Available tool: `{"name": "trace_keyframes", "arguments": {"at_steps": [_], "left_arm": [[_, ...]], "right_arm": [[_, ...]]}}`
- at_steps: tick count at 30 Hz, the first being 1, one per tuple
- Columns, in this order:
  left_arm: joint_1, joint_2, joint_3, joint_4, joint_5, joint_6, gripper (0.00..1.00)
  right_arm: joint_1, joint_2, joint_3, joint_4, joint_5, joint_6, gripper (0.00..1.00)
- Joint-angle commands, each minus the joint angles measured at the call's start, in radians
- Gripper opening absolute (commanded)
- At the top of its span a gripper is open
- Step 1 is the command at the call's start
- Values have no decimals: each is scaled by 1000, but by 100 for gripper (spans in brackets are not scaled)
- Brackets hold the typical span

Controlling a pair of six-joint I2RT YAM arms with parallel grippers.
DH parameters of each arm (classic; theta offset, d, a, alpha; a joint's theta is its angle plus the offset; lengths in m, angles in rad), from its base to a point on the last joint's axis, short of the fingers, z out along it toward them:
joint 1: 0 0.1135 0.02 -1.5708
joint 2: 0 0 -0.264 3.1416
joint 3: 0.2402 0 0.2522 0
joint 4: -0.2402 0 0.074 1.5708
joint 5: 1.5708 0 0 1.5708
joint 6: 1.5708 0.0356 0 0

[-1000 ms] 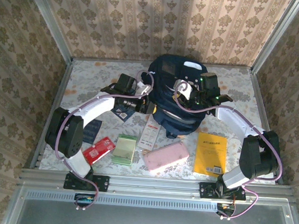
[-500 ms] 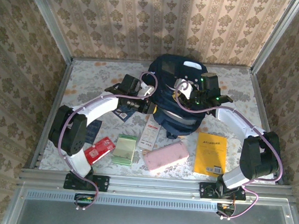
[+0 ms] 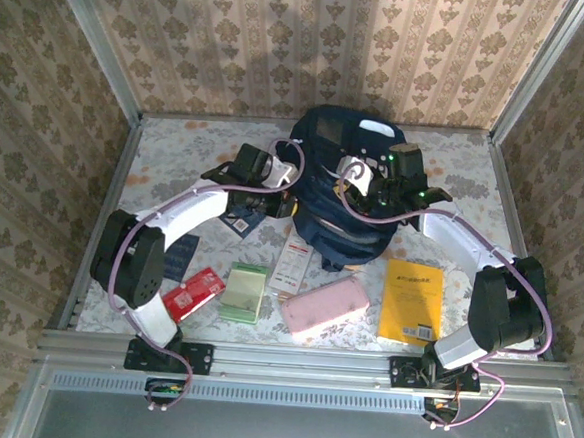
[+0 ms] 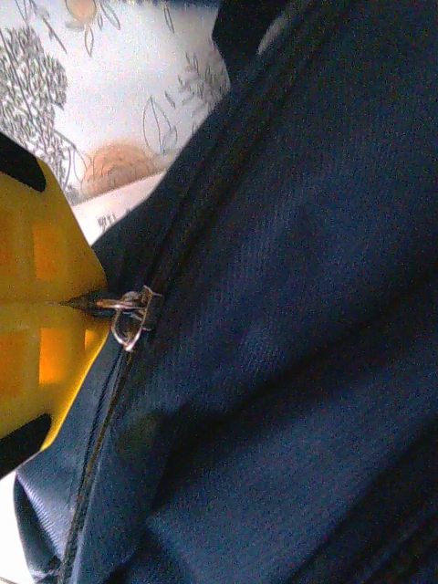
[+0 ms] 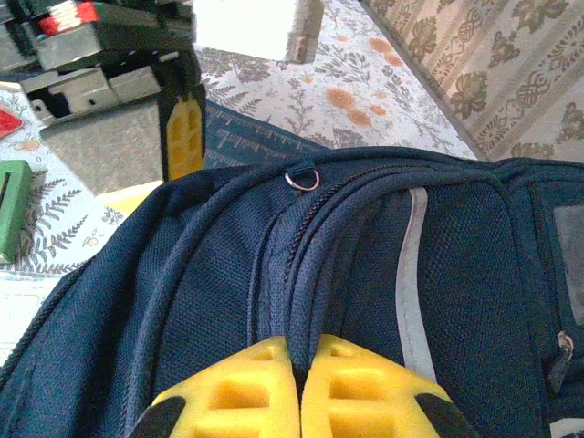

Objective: Pack the student bag

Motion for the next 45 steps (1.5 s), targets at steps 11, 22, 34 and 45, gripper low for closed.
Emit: {"name": "trace_keyframes", "arguments": {"at_steps": [11,22,34,45], "left_arm": [[64,29,92,-42,-70,-10,0],[143,182,275,-93,6,-7,9],[193,338,490,-189,141,17,31],[223,186,380,-118,8,-98,51]], "right_arm": [[20,-73,-12,36,-76,-42,0],[30,-82,-28,26,-92,-80,0],[64,-64,-31,3,-84,-124,0],[68,-40,-54,58,-17,-119,0]]}}
